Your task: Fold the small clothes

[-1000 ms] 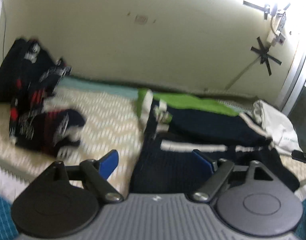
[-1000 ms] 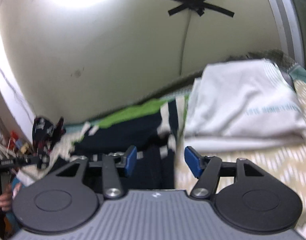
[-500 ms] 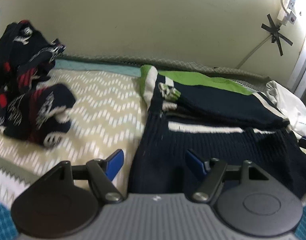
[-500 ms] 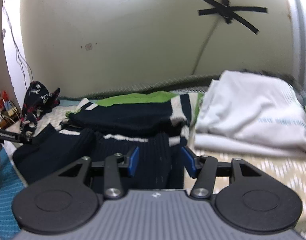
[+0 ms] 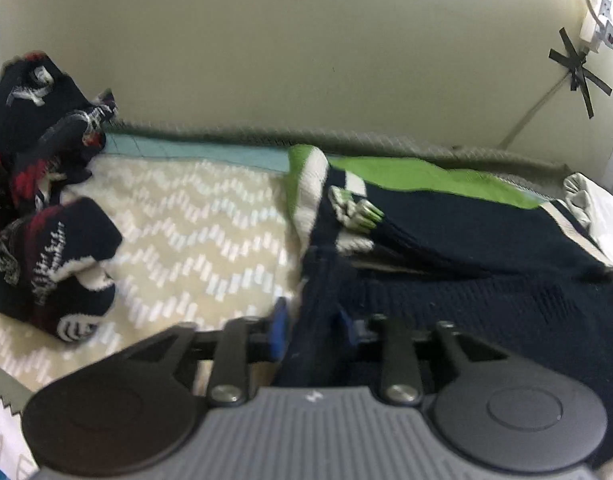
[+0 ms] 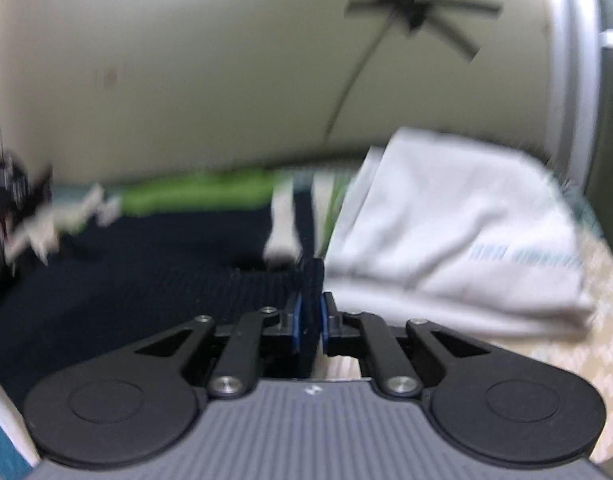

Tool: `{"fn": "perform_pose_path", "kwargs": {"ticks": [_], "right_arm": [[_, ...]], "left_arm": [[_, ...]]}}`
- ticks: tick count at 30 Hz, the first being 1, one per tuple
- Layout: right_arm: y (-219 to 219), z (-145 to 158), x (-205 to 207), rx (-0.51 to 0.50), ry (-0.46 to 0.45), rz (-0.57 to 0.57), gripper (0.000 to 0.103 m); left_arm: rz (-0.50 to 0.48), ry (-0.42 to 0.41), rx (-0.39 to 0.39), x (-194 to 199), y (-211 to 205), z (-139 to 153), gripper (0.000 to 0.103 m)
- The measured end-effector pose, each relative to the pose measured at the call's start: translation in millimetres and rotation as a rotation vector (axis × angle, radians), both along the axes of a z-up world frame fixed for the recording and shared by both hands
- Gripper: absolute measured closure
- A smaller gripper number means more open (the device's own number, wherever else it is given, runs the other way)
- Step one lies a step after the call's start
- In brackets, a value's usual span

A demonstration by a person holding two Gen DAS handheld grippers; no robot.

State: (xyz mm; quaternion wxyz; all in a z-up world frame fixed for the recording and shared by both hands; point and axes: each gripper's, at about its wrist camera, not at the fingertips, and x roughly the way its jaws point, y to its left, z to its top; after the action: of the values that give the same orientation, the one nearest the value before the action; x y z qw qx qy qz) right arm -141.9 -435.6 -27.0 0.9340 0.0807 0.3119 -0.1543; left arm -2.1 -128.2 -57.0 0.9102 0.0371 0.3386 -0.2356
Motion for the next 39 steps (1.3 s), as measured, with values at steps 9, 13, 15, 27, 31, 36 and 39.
{"fn": "perform_pose_path", "kwargs": {"ticks": [9,13,15,27,31,36,39], "right_arm": [[29.7,39.2,-25.5,0.034,-0.180,0.102,0.040],[65.0,44.2,-2.2,0.122,-0.190,0.261,0.053],[83.9,34.4,10.0,0.177,-0.153,0.328,0.064],[40.6,5.1,-64.1,0.194,-0.071,0.237,0.079],[30.4,23.7,-79.5,0.146,-0.141,0.176,0.067],[36.8,29.0,-53.4,0.145,-0.218,0.183,0.054],[42.2,17.0,-27.4,0.146,-0.207,0.165,0.051]], "left_arm": [[0.034,-0.035,-0.205,-35.7,36.3,34.7,0.058],[-0.147,-0.008,-0.208,-49.1,1.4,36.5,0.058],[-0.213,0.014,-0.170,-53.9,-17.5,26.1,0.058],[-0.206,-0.084,-0.040,-59.0,-14.1,18.5,0.054],[-0.208,-0.109,-0.070,-43.4,-20.5,30.8,0.053],[-0.192,-0.023,-0.118,-23.6,-21.5,10.9,0.053],[-0.197,-0.027,-0.153,-23.9,-15.5,10.0,0.043]]}}
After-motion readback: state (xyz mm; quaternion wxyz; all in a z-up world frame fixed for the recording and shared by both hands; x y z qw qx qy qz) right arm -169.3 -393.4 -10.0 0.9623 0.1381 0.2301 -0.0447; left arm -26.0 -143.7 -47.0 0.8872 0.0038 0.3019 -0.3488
